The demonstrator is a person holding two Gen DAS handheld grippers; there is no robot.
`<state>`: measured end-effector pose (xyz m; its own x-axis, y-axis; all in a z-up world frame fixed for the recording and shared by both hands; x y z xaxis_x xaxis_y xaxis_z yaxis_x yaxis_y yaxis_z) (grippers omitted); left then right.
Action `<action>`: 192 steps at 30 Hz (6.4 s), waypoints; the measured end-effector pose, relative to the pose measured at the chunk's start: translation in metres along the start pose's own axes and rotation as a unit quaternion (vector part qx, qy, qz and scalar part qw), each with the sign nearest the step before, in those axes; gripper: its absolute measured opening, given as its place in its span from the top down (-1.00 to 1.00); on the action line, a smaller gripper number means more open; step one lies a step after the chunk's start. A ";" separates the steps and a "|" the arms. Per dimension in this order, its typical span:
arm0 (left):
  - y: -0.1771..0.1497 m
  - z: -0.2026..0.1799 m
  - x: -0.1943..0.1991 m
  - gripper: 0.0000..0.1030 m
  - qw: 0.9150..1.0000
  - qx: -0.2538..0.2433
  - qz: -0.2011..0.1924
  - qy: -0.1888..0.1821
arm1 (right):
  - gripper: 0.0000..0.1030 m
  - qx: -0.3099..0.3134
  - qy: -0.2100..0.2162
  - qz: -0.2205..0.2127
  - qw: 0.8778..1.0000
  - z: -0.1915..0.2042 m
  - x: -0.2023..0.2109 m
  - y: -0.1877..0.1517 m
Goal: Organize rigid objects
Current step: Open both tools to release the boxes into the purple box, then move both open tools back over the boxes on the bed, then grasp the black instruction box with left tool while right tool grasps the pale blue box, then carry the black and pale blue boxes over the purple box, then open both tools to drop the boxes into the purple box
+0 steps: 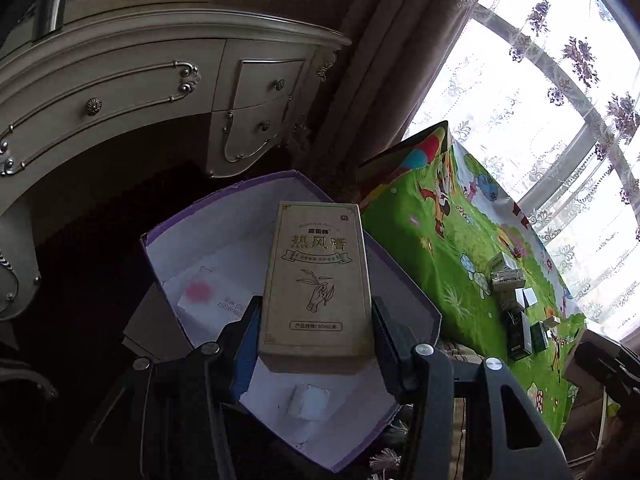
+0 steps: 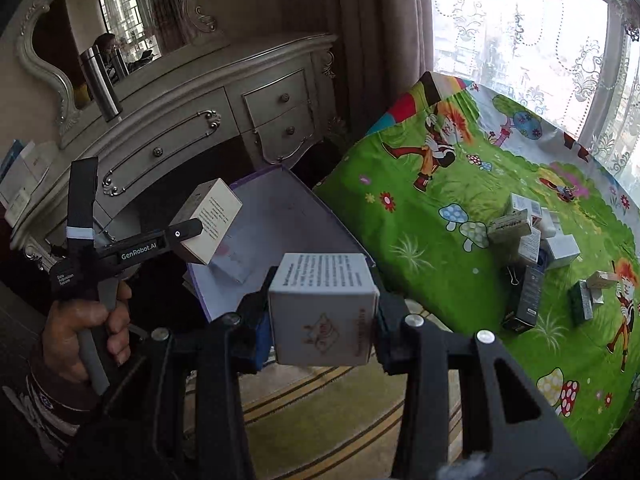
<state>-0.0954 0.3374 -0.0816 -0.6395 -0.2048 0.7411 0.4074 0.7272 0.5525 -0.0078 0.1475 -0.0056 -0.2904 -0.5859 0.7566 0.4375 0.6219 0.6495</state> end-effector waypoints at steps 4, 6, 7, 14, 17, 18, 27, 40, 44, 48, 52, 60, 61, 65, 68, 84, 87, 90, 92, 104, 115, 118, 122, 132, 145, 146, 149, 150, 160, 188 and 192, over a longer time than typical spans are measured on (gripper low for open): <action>-0.010 0.012 -0.018 -0.01 1.000 0.008 0.022 0.005 | 0.13 0.022 0.013 0.029 0.999 0.010 -0.039 0.008; -0.017 0.015 -0.028 -0.01 0.999 0.012 0.032 0.000 | 0.12 0.031 0.013 0.044 0.998 0.012 -0.058 0.009; -0.021 0.016 -0.032 -0.01 0.999 0.014 0.038 0.000 | 0.12 0.034 0.015 0.050 0.998 0.012 -0.068 0.010; -0.034 0.017 -0.058 -0.03 0.998 0.006 0.061 0.010 | 0.10 0.065 0.033 0.082 0.994 0.014 -0.130 0.006; -0.039 0.014 -0.066 -0.09 0.997 0.007 0.075 0.022 | -0.05 0.036 0.055 0.108 0.992 0.009 -0.156 -0.001; -0.040 0.011 -0.067 -0.12 0.997 0.009 0.078 0.022 | -0.09 0.022 0.060 0.116 0.991 0.006 -0.162 -0.003; -0.050 -0.010 -0.064 -0.32 0.994 0.002 0.072 0.084 | -0.59 -0.045 0.064 0.147 0.986 -0.019 -0.166 -0.013; -0.105 -0.038 -0.088 -0.32 0.980 -0.111 0.151 0.071 | -0.79 -0.137 -0.116 -0.093 0.979 -0.145 0.018 -0.011; -0.086 -0.082 -0.095 -0.27 0.968 -0.207 0.141 0.026 | -0.80 -0.231 -0.179 -0.152 0.944 -0.211 0.065 -0.011; -0.083 -0.127 -0.122 0.32 0.949 -0.230 0.205 -0.062 | -0.92 -0.251 -0.234 -0.166 0.924 -0.260 0.111 -0.017; -0.083 -0.164 -0.149 0.32 0.932 -0.259 0.239 -0.086 | -0.95 -0.265 -0.261 -0.142 0.917 -0.292 0.136 -0.053; -0.088 -0.191 -0.180 0.32 0.931 -0.244 0.262 -0.076 | -0.95 -0.362 -0.258 -0.053 0.894 -0.342 0.131 -0.172; -0.087 -0.194 -0.180 0.32 0.931 -0.239 0.263 -0.085 | -0.95 -0.379 -0.255 -0.045 0.888 -0.349 0.131 -0.186; -0.089 -0.201 -0.182 0.32 0.932 -0.230 0.269 -0.078 | -0.95 -0.407 -0.247 -0.035 0.879 -0.367 0.128 -0.208; -0.085 -0.200 -0.168 0.28 0.937 -0.224 0.258 -0.071 | -0.95 -0.380 -0.254 -0.031 0.889 -0.371 0.129 -0.198; -0.108 -0.363 -0.111 -0.44 0.934 -0.241 0.224 -0.137 | -0.95 -0.321 -0.261 -0.034 0.910 -0.395 0.104 -0.143; -0.131 -0.379 -0.122 -0.44 0.933 -0.243 0.239 -0.119 | -0.95 -0.323 -0.257 -0.010 0.911 -0.404 0.088 -0.154; -0.147 -0.387 -0.139 -0.44 0.930 -0.258 0.247 -0.089 | -0.95 -0.325 -0.253 0.018 0.911 -0.413 0.068 -0.167; -0.153 -0.392 -0.151 -0.44 0.930 -0.270 0.240 -0.070 | -0.95 -0.322 -0.244 0.030 0.914 -0.416 0.055 -0.173; -0.172 -0.388 -0.192 0.12 0.929 -0.267 0.249 -0.051 | -0.95 -0.255 -0.230 0.073 0.936 -0.413 -0.004 -0.159; -0.164 -0.373 -0.182 0.22 0.940 -0.224 0.237 -0.096 | -0.09 -0.249 -0.214 0.102 0.939 -0.418 -0.043 -0.155; -0.158 -0.367 -0.178 0.22 0.944 -0.211 0.231 -0.105 | 0.29 -0.251 -0.199 0.103 0.942 -0.412 -0.048 -0.157; -0.155 -0.359 -0.171 0.22 0.947 -0.200 0.225 -0.114 | 0.34 -0.256 -0.186 0.091 0.944 -0.402 -0.045 -0.158; -0.142 -0.344 -0.139 0.22 0.955 -0.176 0.195 -0.137 | 0.37 -0.274 -0.167 0.059 0.945 -0.361 -0.003 -0.167; -0.116 -0.285 -0.083 0.22 0.970 -0.126 0.142 -0.150 | 0.37 -0.242 -0.156 0.009 0.957 -0.298 0.044 -0.136; -0.114 -0.276 -0.080 0.22 0.972 -0.118 0.140 -0.149 | 0.37 -0.237 -0.154 0.006 0.959 -0.291 0.046 -0.131; -0.106 -0.249 -0.071 0.22 0.976 -0.094 0.134 -0.145 | 0.37 -0.221 -0.144 -0.002 0.965 -0.270 0.049 -0.118; -0.102 -0.241 -0.068 0.22 0.977 -0.089 0.130 -0.144 | 0.37 -0.215 -0.141 -0.004 0.966 -0.262 0.049 -0.114; -0.071 -0.175 -0.054 0.22 0.987 -0.033 0.103 -0.122 | 0.37 -0.136 -0.098 0.000 0.986 -0.174 0.029 -0.077; -0.012 -0.050 -0.055 0.22 0.996 0.073 0.048 -0.031 | 0.36 0.070 0.068 0.132 0.986 -0.006 -0.116 -0.047; -0.016 -0.043 -0.062 0.13 0.995 0.079 0.059 -0.013 | 0.22 0.072 0.074 0.144 0.984 -0.007 -0.125 -0.048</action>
<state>-0.0348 0.3103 -0.1199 -0.6114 -0.0958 0.7855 0.3744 0.8395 0.3939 0.0130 0.1870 -0.1320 -0.0407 -0.4368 0.8986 0.3547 0.8345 0.4217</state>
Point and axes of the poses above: each gripper's, at about its wrist camera, not at the fingertips, and x roughly against the way its jaws point, z to its left, y to its top, the point moved 9 cm from there along -x, roughly the way its jaws point, and after that the axes turned 3 degrees about x, right-handed, at the moved point
